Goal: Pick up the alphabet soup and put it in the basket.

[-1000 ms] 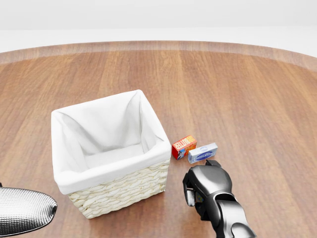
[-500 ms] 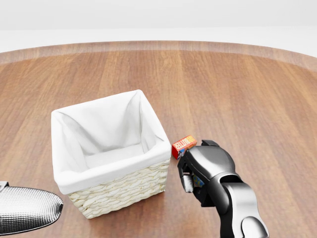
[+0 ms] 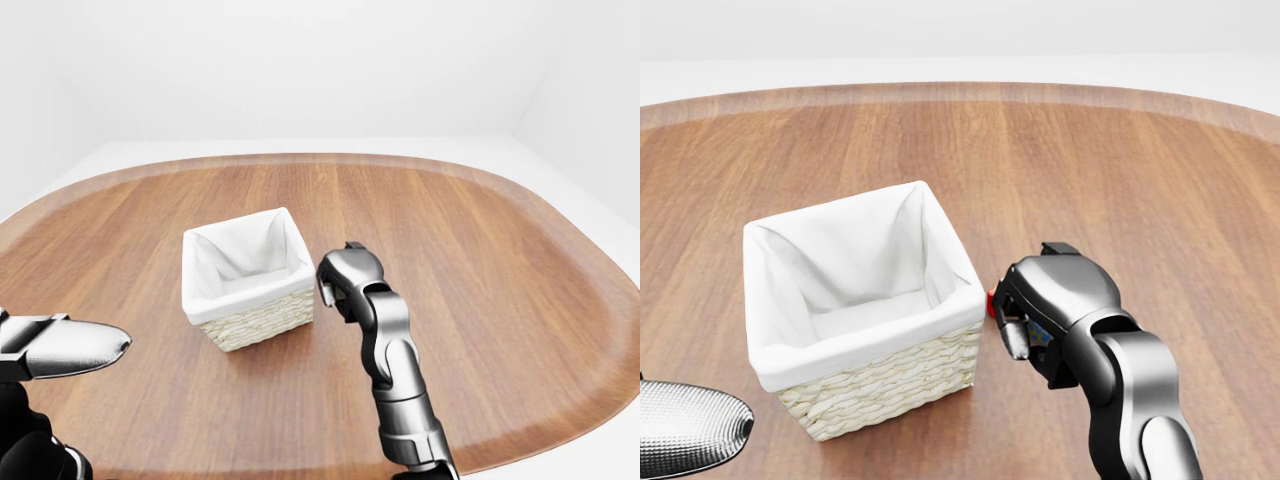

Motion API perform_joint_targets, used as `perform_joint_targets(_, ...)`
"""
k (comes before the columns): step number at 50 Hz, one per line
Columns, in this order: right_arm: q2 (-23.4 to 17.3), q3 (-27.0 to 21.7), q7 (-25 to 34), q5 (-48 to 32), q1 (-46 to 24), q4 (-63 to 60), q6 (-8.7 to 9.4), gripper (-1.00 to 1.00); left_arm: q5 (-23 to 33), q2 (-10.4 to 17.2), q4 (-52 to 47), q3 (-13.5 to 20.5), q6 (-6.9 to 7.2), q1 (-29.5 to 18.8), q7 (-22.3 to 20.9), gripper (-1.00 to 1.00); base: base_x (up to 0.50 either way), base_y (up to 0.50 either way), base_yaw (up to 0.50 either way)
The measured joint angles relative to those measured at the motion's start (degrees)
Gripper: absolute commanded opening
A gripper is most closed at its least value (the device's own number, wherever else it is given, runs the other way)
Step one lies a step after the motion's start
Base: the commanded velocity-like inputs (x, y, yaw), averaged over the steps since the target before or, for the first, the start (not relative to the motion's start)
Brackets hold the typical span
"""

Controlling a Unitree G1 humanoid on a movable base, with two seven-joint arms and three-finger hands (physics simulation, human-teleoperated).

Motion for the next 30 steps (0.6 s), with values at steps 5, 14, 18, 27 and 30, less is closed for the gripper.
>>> perform_joint_targets(5, 0.08, -0.04, 1.1, -0.33, -0.37, -0.95, 0.0, -0.96, 0.15, -0.07, 0.0, -0.1, 0.0, 0.11, -0.07, 1.0, 0.0, 0.0, 0.0)
perform_joint_targets(14, 0.09, -0.28, 2.67, -1.31, -1.88, -2.86, 0.0, -0.96, 0.17, -0.07, 0.0, -0.08, 0.0, -0.01, -0.14, 1.0, 0.0, 0.0, 0.0)
perform_joint_targets(18, 0.12, -0.44, 2.67, -1.73, -2.81, -3.89, 0.0, -0.96, 0.04, 0.02, 0.0, -0.09, 0.0, -0.03, -0.03, 1.0, 0.0, 0.0, 0.0)
perform_joint_targets(27, 0.25, -0.66, 2.67, -2.8, -5.08, -5.72, 0.0, -0.96, 0.12, 0.0, 0.0, -0.19, 0.0, 0.01, -0.05, 1.0, 0.0, 0.0, 0.0)
perform_joint_targets(30, 0.38, -0.66, 2.67, -3.13, -5.88, -6.22, 0.0, -0.96, 0.32, -0.11, 0.0, -0.24, 0.0, 0.05, -0.19, 1.0, 0.0, 0.0, 0.0)
